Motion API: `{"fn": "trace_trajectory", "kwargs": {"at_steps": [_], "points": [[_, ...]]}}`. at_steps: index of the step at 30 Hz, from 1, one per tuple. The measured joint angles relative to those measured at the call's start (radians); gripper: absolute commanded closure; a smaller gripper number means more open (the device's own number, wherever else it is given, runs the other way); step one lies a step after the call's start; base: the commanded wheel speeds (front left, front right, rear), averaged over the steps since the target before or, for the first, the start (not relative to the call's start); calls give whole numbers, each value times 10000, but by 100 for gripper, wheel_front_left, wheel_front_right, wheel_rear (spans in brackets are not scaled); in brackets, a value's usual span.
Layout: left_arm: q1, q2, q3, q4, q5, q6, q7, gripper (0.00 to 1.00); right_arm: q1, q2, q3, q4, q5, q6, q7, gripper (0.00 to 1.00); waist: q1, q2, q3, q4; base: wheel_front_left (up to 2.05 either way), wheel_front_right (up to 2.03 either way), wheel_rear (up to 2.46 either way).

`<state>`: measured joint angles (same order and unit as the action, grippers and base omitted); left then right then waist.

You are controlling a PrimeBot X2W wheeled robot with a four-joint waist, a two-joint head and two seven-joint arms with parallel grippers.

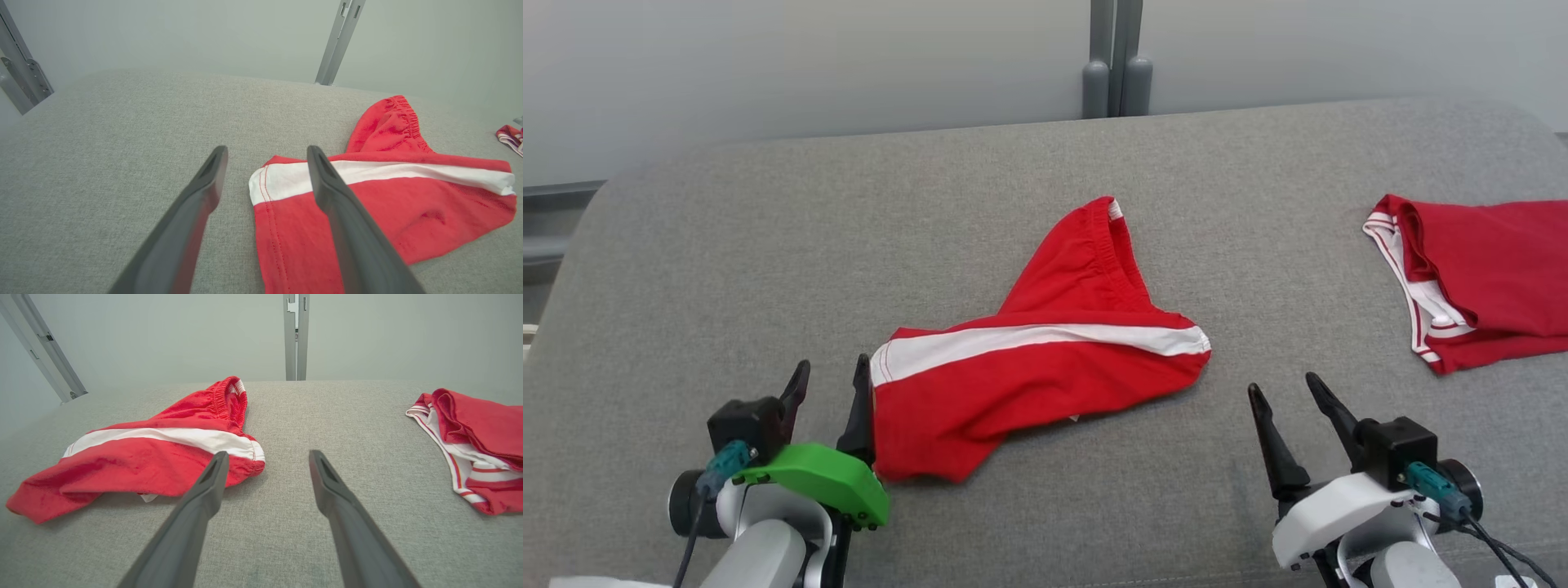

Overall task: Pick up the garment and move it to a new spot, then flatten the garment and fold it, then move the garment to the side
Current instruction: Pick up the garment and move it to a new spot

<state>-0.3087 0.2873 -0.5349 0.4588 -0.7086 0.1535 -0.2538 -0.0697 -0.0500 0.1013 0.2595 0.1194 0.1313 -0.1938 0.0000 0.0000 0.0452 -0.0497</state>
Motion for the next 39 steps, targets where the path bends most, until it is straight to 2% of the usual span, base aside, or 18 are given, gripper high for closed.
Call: {"fn": "trace_trajectory", "kwargs": {"at_steps": [3,7,12,14,19,24,39], "points": [[304,-31,176,-368,313,19,-44,0,32,4,-219,4,113,0,0,0,0,0,-148,97,0,0,0],[1032,-407,1503,-1929,1248,104,-73,0,28,0,-531,15,430,-2,-2,0,0,0,-385,361,0,0,0],[2368,-1139,2980,-3156,2303,-414,-84,0,-135,2,-769,328,905,-2,-65,0,0,0,-653,631,0,0,0],[2898,-1471,3425,-3396,2853,-863,-88,0,-237,4,-836,554,1068,-2,-186,0,0,0,-796,769,0,0,0],[3542,-1728,3777,-3154,3565,-1390,-88,0,-205,6,-920,932,1101,-2,-305,0,0,0,-1025,972,0,0,0],[4082,-1776,4105,-2675,3927,-1707,-86,0,16,4,-986,1191,832,-2,-372,0,0,0,-1272,1085,0,0,0],[4255,-1682,4481,-1885,4339,-1979,-86,0,762,2,-809,1034,128,-2,-368,0,0,0,-1268,958,0,0,0]]}}
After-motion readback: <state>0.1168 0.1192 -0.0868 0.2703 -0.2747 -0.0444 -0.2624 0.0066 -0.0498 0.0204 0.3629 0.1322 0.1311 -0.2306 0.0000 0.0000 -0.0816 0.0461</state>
